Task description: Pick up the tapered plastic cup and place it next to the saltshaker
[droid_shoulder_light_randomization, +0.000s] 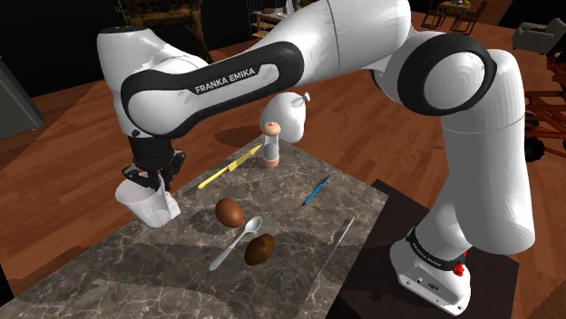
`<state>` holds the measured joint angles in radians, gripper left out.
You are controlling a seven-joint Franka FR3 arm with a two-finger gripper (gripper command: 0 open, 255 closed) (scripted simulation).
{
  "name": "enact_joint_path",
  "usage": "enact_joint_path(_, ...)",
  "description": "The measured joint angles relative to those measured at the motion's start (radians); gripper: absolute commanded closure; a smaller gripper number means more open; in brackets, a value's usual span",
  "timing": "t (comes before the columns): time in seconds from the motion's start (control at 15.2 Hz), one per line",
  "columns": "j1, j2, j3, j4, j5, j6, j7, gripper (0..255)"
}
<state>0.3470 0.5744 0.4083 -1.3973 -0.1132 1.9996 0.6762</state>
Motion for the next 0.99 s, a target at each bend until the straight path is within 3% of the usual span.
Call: enact_joint_path(0.99, 0.004, 0.069, -0.018, -0.095, -0.024, 0.161, 0.003, 255)
